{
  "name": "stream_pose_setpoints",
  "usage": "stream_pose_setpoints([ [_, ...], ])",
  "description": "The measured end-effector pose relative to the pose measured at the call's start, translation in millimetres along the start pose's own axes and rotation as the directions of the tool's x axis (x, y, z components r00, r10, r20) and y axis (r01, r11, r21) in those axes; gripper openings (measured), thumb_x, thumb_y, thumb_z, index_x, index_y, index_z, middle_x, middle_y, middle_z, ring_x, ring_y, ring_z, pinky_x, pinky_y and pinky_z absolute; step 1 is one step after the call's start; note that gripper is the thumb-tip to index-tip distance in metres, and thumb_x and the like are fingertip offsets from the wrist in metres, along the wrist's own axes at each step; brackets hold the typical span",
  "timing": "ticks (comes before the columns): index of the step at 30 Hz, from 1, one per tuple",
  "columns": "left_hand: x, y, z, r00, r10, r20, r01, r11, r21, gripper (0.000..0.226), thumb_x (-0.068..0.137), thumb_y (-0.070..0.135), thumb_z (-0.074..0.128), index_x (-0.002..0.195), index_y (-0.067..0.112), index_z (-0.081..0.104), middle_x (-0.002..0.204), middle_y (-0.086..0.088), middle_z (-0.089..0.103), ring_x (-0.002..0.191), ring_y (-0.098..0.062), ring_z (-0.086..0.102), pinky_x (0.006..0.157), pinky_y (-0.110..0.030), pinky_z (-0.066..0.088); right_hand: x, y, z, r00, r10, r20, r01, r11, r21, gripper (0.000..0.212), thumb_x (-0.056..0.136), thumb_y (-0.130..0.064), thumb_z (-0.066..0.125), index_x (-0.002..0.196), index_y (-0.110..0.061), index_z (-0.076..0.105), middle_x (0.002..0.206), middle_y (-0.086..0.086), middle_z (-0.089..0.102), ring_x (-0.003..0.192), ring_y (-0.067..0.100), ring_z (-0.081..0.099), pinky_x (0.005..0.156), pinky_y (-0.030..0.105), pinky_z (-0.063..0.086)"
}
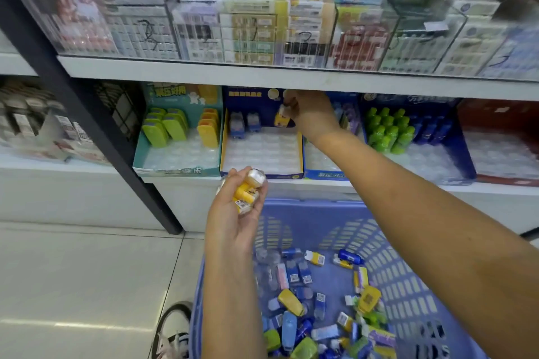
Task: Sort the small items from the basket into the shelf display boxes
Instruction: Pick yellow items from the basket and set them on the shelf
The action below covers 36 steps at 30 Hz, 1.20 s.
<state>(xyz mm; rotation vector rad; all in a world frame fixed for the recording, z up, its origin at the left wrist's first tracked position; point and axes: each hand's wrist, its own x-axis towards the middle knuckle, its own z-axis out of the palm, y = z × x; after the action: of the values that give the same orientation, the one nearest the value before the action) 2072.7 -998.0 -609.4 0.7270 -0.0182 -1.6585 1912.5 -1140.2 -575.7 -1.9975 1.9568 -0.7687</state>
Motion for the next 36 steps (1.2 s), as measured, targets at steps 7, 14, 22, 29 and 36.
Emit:
stream_pose_setpoints([
  [7,1.8,-2.8,-2.3,0.999,-0.036,-0.021,0.036,0.999,0.012,0.015,0.083,0.002,0.064,0.092,0.011,0.058,0.089,-0.010,0.068,0.104,-0.030,0.063,0.074,-0.034,0.059,11.2,-5.4,13.6,0.987,-0.109,0.118,0.128,0.978,-0.165,0.023,0.091,-0.010,0.056,0.111,0.000,0.059,0.129,0.013,0.056,0.112,0.028,0.055,0.083,0.026,0.040],
  [14,7.8,-2.6,-9.3,1.000,-0.016,-0.005,0.016,0.997,0.073,0.017,0.085,0.000,0.062,0.091,0.014,0.056,0.102,-0.006,0.071,0.104,-0.028,0.064,0.081,-0.036,0.055,18.0,-15.5,17.4,0.987,-0.103,0.120,0.130,0.961,-0.245,0.020,0.089,-0.007,0.054,0.102,0.004,0.065,0.116,0.015,0.062,0.101,0.027,0.059,0.077,0.029,0.041],
  [22,5.3,-1.1,-10.0,0.999,0.035,0.009,-0.035,0.998,0.047,0.022,0.086,-0.003,0.058,0.098,0.015,0.058,0.098,-0.002,0.074,0.097,-0.022,0.069,0.072,-0.032,0.056,-4.7,-34.2,6.9,0.982,-0.039,0.185,0.070,0.984,-0.162,0.030,0.090,-0.022,0.062,0.115,-0.007,0.057,0.119,0.014,0.059,0.105,0.027,0.057,0.083,0.029,0.043],
  [29,-1.3,-7.5,-4.7,0.977,0.209,-0.040,-0.201,0.968,0.153,0.020,0.085,-0.001,0.061,0.096,0.016,0.061,0.092,0.005,0.074,0.080,-0.008,0.071,0.068,-0.027,0.055,-103.3,-41.4,-23.9,0.815,-0.045,0.577,-0.225,0.894,0.388,0.035,0.073,-0.045,0.070,0.093,-0.017,0.070,0.073,-0.003,0.071,0.067,0.007,0.067,0.059,0.017,0.052],
  [36,-2.7,-10.1,5.3,0.882,0.462,0.092,-0.466,0.824,0.322,0.026,0.081,-0.007,0.063,0.088,0.017,0.060,0.106,0.002,0.073,0.097,-0.010,0.068,0.062,-0.018,0.051,-113.1,-36.4,-16.4,0.682,0.137,0.718,-0.718,0.314,0.621,0.014,0.086,-0.017,0.064,0.089,-0.004,0.065,0.073,0.011,0.071,0.061,0.014,0.069,0.055,0.018,0.055],
])
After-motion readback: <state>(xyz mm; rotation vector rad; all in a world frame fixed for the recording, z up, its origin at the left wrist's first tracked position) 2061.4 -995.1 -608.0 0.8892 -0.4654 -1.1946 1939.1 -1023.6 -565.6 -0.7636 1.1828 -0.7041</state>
